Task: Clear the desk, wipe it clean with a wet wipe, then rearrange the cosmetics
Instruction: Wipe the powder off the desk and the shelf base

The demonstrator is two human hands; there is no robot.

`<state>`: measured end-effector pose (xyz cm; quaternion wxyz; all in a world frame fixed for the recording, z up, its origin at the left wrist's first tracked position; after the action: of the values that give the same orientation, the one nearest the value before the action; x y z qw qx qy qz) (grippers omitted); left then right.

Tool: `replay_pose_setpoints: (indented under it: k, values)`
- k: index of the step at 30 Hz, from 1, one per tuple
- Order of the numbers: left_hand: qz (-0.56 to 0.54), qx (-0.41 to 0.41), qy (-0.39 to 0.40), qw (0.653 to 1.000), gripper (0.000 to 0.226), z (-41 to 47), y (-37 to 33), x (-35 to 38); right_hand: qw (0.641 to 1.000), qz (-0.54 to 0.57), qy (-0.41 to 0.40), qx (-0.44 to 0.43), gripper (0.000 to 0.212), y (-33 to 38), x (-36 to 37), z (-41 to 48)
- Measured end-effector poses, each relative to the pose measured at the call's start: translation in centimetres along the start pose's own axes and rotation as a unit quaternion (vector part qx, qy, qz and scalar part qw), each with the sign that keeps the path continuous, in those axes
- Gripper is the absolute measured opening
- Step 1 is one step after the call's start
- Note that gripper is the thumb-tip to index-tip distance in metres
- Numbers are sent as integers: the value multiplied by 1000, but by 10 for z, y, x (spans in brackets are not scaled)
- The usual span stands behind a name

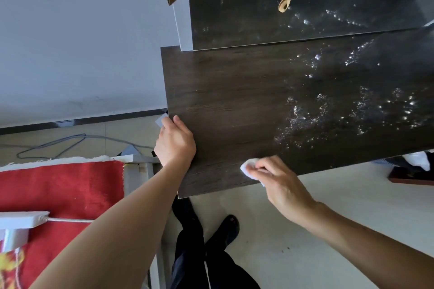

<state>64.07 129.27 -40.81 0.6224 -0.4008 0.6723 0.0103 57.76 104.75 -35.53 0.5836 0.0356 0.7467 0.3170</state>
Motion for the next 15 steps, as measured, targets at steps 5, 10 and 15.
replay_pose_setpoints:
  k: [5, 10, 15]
  values:
    - [-1, 1, 0, 1000, 34, 0, -3, -2, 984, -35, -113, 136, 55, -55, -29, 30]
    - [-6, -6, 13, 1000, 32, -4, -1, -2, 1000, 5, -29, 2, 48, 33, 27, -12]
    - [-12, -4, 17, 1000, 33, -2, 0, 0, 972, 5, -157, 172, 43, -46, -21, 28]
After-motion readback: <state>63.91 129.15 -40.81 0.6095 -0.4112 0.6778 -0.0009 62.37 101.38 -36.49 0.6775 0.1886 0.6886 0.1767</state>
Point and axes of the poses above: each hand's wrist, its own z-axis towards the middle knuckle, its own x-axis out of the palm, y = z × x, the point moved 10 cm from there along z, towards the middle knuckle, and after that the axes turned 8 degrees about x, right-handed, at the moved point
